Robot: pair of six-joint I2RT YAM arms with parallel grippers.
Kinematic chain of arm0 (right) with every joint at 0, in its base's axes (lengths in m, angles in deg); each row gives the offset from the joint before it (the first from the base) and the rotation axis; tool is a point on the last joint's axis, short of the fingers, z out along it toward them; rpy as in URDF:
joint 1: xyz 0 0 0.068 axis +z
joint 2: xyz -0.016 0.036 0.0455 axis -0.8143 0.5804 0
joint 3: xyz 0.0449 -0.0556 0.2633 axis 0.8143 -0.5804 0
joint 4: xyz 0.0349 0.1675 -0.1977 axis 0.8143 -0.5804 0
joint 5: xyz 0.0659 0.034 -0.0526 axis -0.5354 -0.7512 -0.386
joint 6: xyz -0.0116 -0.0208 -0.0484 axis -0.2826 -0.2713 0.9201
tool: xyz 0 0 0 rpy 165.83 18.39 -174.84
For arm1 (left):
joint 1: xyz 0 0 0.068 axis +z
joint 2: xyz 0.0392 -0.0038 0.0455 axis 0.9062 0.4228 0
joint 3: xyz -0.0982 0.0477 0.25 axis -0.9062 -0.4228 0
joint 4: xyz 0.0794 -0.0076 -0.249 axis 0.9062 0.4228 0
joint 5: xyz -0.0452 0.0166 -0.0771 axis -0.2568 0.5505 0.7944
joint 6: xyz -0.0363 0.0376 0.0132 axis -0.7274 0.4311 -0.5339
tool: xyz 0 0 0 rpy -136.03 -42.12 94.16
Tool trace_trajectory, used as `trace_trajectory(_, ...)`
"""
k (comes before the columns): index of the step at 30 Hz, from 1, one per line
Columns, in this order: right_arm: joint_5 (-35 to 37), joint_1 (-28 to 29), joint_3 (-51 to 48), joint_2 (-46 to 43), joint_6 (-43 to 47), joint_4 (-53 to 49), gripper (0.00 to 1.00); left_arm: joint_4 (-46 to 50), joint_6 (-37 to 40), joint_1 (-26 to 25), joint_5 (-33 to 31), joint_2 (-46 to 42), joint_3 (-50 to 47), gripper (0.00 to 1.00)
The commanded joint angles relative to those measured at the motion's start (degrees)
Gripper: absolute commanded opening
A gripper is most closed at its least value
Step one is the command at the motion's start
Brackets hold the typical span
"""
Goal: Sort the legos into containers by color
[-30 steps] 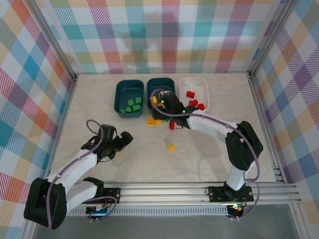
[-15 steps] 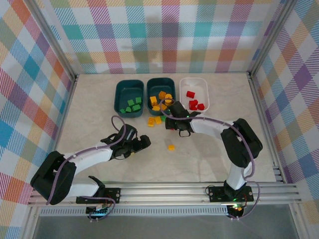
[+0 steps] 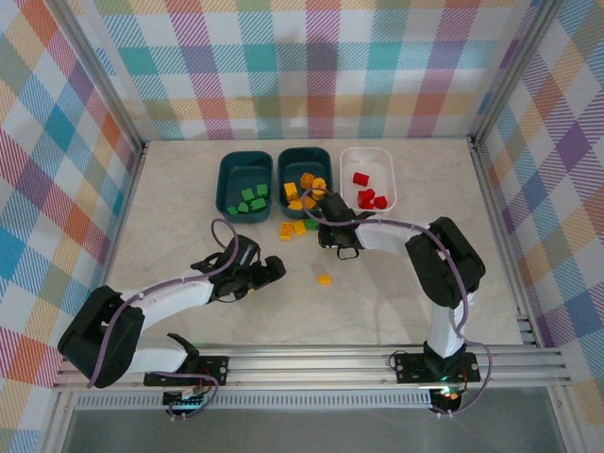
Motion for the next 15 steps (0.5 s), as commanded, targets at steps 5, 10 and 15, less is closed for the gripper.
trace_trajectory(5, 1.96, -0.34, -2.13, -9.17, 2.6, 1.93, 0.17, 2.93, 2.35, -0.37, -4.4, -0.64, 0.94, 0.99)
trace_trajectory(10, 4.15, -0.97, -1.6, -12.8, 4.96, 1.19, 0.16, 2.76, 2.29, -0.37, -4.25, 0.0, 1.23, 0.98)
trace_trajectory(15, 5.52, -8.17, 0.71, -13.89, 8.04, -0.21, 0.17, 4.1, 2.74, -0.37, -4.34, -0.57, 1.58, 0.99)
